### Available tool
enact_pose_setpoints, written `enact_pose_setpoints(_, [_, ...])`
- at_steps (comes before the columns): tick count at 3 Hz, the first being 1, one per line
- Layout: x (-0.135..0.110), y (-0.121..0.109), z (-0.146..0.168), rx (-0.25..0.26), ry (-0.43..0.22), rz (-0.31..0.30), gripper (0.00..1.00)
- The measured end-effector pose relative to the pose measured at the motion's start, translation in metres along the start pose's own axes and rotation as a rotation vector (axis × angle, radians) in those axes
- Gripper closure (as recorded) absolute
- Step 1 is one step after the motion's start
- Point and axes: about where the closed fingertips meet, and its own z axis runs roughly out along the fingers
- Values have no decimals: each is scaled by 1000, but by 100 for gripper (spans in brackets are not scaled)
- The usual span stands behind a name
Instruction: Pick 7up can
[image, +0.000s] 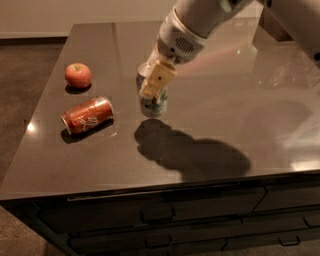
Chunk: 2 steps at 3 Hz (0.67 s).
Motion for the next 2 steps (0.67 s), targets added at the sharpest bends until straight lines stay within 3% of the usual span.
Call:
enact_pose_setpoints(1, [-20, -12, -30, 29, -25, -9, 100])
enact_pose_setpoints(2, [-37, -22, -53, 52, -63, -20, 100])
